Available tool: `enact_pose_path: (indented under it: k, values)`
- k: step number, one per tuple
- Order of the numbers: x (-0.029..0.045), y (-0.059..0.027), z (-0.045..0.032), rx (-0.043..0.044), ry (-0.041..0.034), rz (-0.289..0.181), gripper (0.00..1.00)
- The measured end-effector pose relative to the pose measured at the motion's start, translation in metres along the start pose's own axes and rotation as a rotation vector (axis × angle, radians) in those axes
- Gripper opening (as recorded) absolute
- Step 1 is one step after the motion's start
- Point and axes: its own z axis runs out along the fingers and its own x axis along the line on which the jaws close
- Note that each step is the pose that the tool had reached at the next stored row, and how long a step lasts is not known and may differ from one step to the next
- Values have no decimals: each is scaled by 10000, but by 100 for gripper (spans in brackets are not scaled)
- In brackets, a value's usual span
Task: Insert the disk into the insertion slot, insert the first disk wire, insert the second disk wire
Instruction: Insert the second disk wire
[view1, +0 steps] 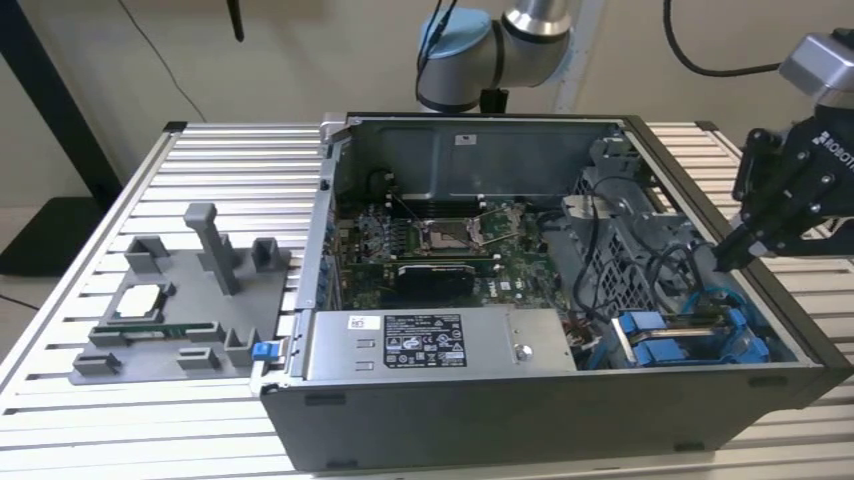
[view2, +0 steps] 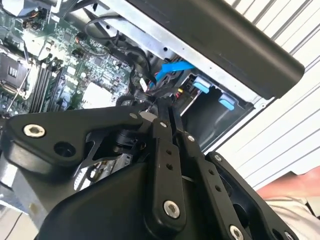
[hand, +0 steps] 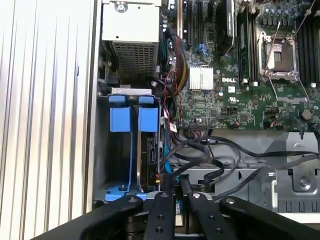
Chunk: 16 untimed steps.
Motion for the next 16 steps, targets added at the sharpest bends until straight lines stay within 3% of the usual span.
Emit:
enact_pose_path:
  k: [11,14,16]
  values:
    - [5,305,29,6,-17,65,0]
    - [9,415,54,49,-18,67,0]
    - [15,472,72,127,-18,60,0]
